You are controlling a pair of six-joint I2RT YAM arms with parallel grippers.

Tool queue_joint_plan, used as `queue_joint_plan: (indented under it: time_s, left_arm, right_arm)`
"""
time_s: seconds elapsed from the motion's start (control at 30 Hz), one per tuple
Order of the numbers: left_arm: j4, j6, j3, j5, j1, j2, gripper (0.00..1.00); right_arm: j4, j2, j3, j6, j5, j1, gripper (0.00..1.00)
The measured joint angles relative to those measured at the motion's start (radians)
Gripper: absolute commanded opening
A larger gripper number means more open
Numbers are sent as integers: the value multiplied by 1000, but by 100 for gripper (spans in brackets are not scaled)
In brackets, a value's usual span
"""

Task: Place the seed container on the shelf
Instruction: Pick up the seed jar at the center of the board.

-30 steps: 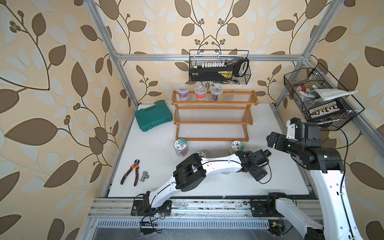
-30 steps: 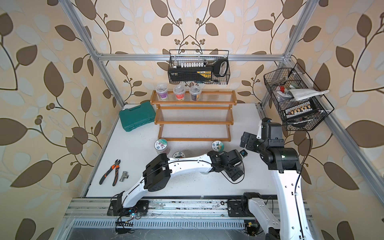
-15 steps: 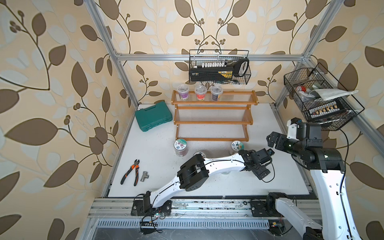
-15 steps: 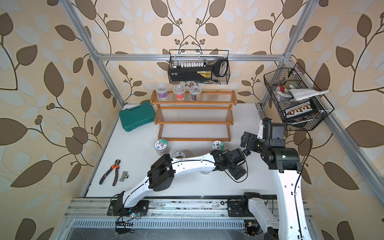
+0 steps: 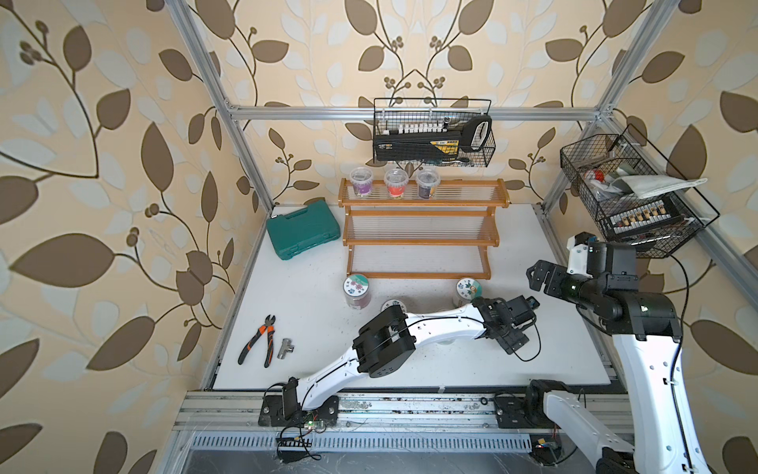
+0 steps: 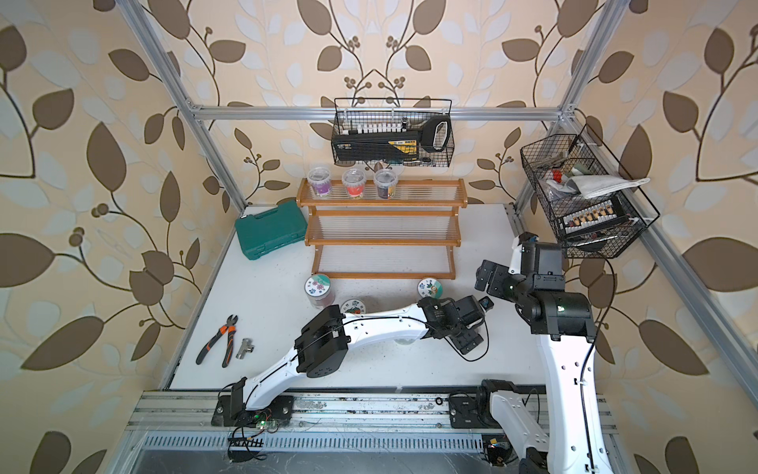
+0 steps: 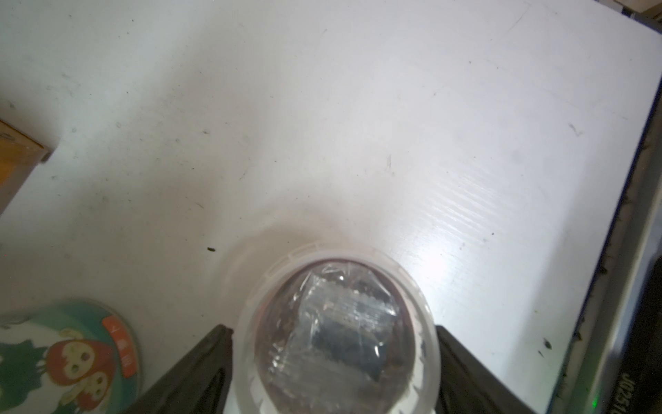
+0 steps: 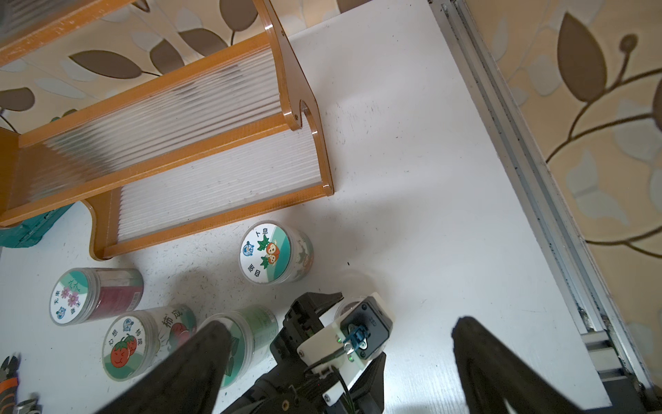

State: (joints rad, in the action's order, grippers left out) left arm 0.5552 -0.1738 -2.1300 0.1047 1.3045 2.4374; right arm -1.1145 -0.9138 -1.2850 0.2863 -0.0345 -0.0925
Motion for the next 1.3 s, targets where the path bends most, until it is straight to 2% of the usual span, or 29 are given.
queue_joint_plan:
  time_s: [0.23, 0.37, 0.7, 0.9, 1.07, 1.3]
  left_arm:
    - [-18, -2, 19, 0, 0, -8, 60]
    - [-29, -11, 92, 0, 0, -60, 56]
    - [10, -129, 255, 27, -16, -340, 48]
    - [117, -251, 262, 75, -61, -496, 46]
    - [259, -362, 262, 148, -109, -597, 47]
    - [456, -489, 262, 214, -161, -721, 48]
  right_arm:
    - [4, -3, 0, -13, -15, -4, 99]
    - [15, 1, 0, -26, -35, -4, 99]
    - [81, 70, 16, -52, -132, -4, 99]
    - [132, 117, 50, -53, -200, -4, 99]
    - [217, 168, 111, -51, -303, -6, 99]
    - [460, 227, 292, 2, -555, -6, 99]
